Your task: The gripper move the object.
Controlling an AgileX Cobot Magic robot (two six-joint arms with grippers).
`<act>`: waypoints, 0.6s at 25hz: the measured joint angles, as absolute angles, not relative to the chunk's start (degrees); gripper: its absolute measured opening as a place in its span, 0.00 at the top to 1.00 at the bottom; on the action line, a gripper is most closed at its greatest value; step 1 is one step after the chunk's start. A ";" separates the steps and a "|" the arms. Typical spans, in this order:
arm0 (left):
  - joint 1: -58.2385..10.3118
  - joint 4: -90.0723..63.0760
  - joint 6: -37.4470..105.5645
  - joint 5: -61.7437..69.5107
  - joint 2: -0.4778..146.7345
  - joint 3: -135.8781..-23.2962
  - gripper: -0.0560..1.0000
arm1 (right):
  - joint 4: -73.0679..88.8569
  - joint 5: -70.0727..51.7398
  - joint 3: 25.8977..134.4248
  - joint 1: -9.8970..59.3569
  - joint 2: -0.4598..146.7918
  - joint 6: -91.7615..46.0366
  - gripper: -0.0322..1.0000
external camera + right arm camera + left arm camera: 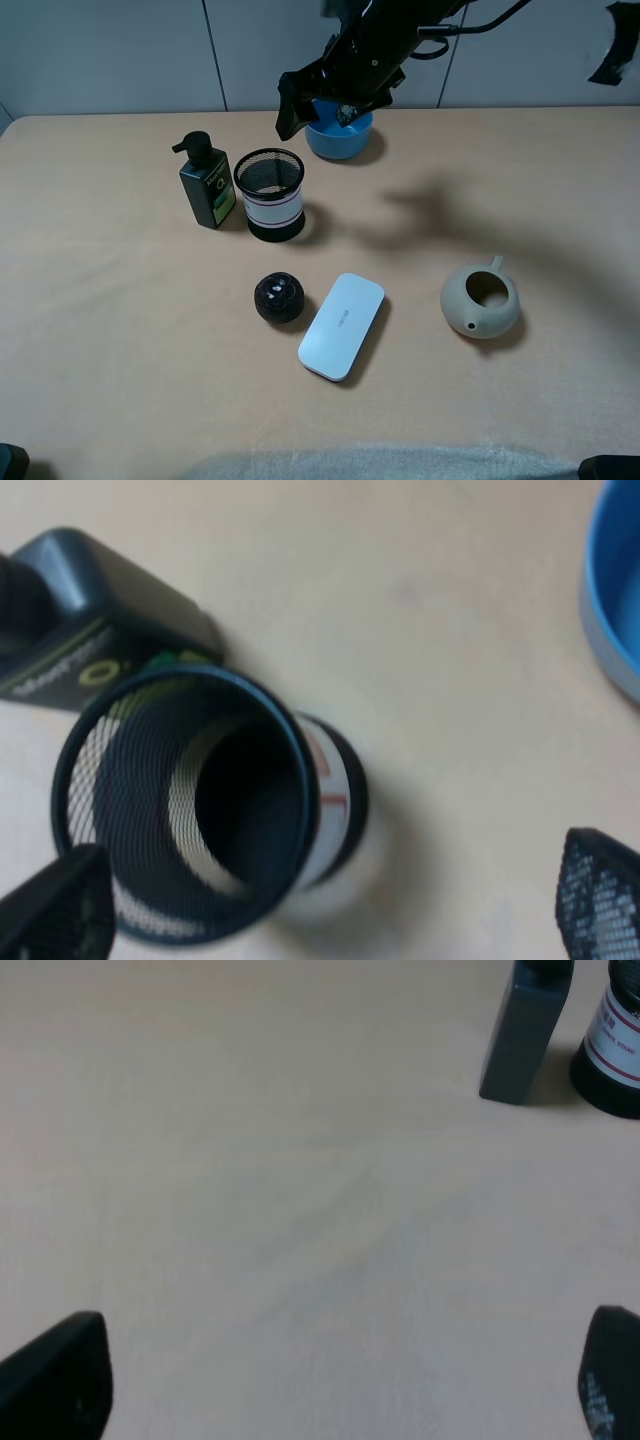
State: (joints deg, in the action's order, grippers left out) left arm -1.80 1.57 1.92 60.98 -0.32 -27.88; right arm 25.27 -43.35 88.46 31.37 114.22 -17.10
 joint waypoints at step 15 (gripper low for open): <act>-1.80 1.57 1.92 60.98 -0.32 -27.88 0.06 | 13.71 -59.65 88.46 26.20 103.33 -10.93 0.30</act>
